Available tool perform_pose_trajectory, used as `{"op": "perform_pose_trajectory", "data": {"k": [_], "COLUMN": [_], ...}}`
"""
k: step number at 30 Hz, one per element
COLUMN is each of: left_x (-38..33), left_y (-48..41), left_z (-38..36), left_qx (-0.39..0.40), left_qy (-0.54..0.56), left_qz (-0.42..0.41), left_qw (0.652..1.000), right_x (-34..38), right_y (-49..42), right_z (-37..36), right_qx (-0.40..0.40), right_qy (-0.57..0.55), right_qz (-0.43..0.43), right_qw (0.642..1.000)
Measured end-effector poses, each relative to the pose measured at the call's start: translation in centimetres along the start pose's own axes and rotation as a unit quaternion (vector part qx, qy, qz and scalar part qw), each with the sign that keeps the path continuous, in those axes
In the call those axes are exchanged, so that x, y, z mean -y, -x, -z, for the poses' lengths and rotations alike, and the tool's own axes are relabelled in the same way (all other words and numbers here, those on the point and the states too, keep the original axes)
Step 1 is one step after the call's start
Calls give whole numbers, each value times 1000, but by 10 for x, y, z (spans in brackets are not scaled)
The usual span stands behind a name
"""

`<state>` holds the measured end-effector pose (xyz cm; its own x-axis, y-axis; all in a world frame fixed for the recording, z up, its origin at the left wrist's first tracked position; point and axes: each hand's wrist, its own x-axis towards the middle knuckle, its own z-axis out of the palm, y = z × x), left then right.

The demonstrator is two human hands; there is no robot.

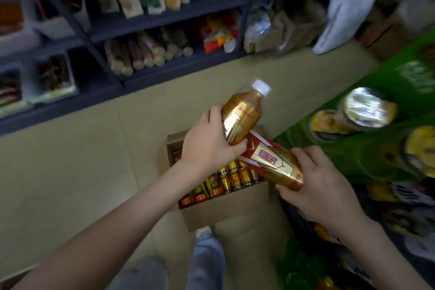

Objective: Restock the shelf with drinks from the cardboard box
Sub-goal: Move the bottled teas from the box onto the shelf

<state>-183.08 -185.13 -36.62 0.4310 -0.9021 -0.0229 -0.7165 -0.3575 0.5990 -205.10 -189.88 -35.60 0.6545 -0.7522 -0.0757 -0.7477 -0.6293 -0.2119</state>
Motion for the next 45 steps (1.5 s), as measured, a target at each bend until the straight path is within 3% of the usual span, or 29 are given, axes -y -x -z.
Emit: {"op": "perform_pose_trajectory", "data": {"k": [8,16,23,31,34,40,45], "left_x": [-202,-418,-546,-607,-617,-626,-636], "left_y": [155,253,264,245,227,198,192], "left_z": [5,10,26,40,47,64,71], "left_qx": [7,-6,-31,-62,-61,-72,-66], "left_qy": [27,118,205,282,309,319,308], "left_qz": [-188,-352,-413,-442,-438,-439,-445], "left_qw": [982,928,887,850,842,837,838], "right_x": [-61,-112,-140,-177,-188,-197,-186], "right_y": [249,450,543,558,543,491,446], "right_z": [136,285,384,486,517,572,597], "right_qx": [-85,-209,-284,-288,-266,-106,65], "right_qy": [81,217,366,505,570,644,633], "right_qz": [-88,-226,-308,-277,-234,-163,-266], "right_qw": [989,926,831,765,741,740,724]}}
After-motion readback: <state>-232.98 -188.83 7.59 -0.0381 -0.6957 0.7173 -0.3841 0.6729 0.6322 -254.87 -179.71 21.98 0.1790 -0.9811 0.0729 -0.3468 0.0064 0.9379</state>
